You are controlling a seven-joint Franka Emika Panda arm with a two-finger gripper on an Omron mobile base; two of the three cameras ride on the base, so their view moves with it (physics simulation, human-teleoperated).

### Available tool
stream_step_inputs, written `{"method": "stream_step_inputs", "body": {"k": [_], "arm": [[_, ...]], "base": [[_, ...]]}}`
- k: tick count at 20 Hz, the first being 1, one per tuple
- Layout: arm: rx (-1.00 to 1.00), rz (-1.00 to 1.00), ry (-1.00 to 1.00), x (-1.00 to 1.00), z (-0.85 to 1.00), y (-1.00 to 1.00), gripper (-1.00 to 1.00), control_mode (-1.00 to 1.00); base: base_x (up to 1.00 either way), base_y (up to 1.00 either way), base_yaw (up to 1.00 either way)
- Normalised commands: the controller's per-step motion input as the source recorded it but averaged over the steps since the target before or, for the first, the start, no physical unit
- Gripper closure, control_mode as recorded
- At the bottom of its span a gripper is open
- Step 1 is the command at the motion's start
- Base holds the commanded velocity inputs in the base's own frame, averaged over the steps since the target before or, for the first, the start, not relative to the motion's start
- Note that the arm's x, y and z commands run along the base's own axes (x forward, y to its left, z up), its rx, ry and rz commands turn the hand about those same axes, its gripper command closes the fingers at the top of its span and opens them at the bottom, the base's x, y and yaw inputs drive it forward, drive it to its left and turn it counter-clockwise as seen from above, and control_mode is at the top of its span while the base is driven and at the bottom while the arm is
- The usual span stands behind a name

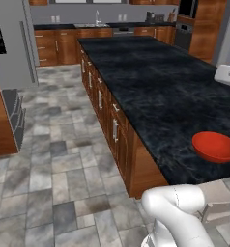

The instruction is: There is a bowl on the dining counter. Grab a lemon wedge from the fridge and place it in the bowl. Then get the liquor bottle and glass cup from the cabinet and place them next to the bowl.

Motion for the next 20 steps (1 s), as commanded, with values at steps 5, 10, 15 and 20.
{"method": "stream_step_inputs", "body": {"k": [5,10,15,20], "arm": [[0.00,0.00,0.00,0.00,0.00,0.00,1.00,1.00],[0.00,0.00,0.00,0.00,0.00,0.00,1.00,1.00],[0.01,-0.08,0.36,0.45,-0.14,-0.86,1.00,-1.00],[-0.05,-0.14,0.52,0.30,-0.56,-0.55,1.00,-1.00]], "base": [[0.29,-0.34,0.00],[0.25,-0.63,-0.02],[0.00,0.00,0.00],[0.00,0.00,0.00]]}}
